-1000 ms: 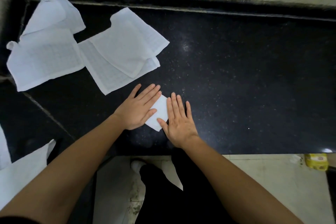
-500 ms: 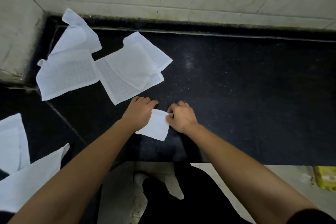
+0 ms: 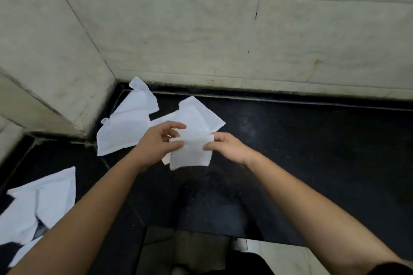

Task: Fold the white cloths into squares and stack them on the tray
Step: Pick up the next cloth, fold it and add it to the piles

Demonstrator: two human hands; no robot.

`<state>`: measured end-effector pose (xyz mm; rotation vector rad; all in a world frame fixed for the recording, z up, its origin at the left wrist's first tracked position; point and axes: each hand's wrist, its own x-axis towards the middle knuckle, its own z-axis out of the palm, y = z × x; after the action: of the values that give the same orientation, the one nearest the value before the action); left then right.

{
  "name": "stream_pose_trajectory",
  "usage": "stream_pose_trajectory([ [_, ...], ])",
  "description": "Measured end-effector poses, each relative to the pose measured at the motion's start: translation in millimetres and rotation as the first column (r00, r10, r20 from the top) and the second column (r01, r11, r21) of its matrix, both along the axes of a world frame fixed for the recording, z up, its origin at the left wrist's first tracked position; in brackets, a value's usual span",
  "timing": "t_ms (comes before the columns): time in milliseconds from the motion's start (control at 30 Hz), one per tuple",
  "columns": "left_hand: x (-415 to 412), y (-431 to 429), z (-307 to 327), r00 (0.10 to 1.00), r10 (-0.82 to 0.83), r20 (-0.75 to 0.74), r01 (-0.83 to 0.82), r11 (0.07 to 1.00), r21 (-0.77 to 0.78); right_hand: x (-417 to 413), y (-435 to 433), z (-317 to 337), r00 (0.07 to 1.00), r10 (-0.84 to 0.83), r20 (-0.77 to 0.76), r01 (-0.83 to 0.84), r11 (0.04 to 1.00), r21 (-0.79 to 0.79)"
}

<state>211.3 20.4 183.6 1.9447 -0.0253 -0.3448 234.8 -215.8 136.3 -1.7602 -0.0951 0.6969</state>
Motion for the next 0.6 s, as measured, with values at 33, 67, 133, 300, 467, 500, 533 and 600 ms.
stream_pose_trajectory([
  [33,-0.6,1.3,13.3,0.997,0.076,-0.027,-0.079,0.988,-0.13,2.0,1.4,13.1,0.999,-0.03,-0.024,0.032,0.994,0.103],
  [67,-2.0,1.5,23.6,0.986,0.155,-0.066,-0.167,0.952,-0.258,3.5,3.4,25.7,0.998,-0.048,-0.046,0.056,0.981,0.187],
  [133,-10.3,0.5,35.8,0.947,0.27,-0.176,-0.321,0.828,-0.46,2.9,11.4,46.1,0.995,-0.074,-0.069,0.091,0.953,0.287],
  [300,-55.2,-10.9,7.3,0.832,0.229,-0.506,-0.499,0.707,-0.501,-18.2,33.0,45.9,0.978,-0.175,-0.117,0.197,0.955,0.222],
  [467,-89.2,-18.3,-25.6,0.818,0.205,-0.537,-0.495,0.727,-0.476,-60.5,23.0,26.3,0.969,-0.207,-0.138,0.216,0.975,0.058],
  [500,-92.5,-18.5,-30.3,0.832,0.205,-0.516,-0.47,0.754,-0.459,-69.1,18.6,22.3,0.967,-0.217,-0.136,0.224,0.974,0.034],
  [533,-94.2,-18.9,-33.3,0.843,0.204,-0.497,-0.448,0.779,-0.439,-76.2,14.4,18.3,0.964,-0.233,-0.132,0.236,0.972,0.014],
  [600,-98.2,-22.0,-39.4,0.855,0.172,-0.49,-0.397,0.825,-0.403,-95.5,5.0,12.2,0.946,-0.293,-0.136,0.295,0.955,-0.005],
])
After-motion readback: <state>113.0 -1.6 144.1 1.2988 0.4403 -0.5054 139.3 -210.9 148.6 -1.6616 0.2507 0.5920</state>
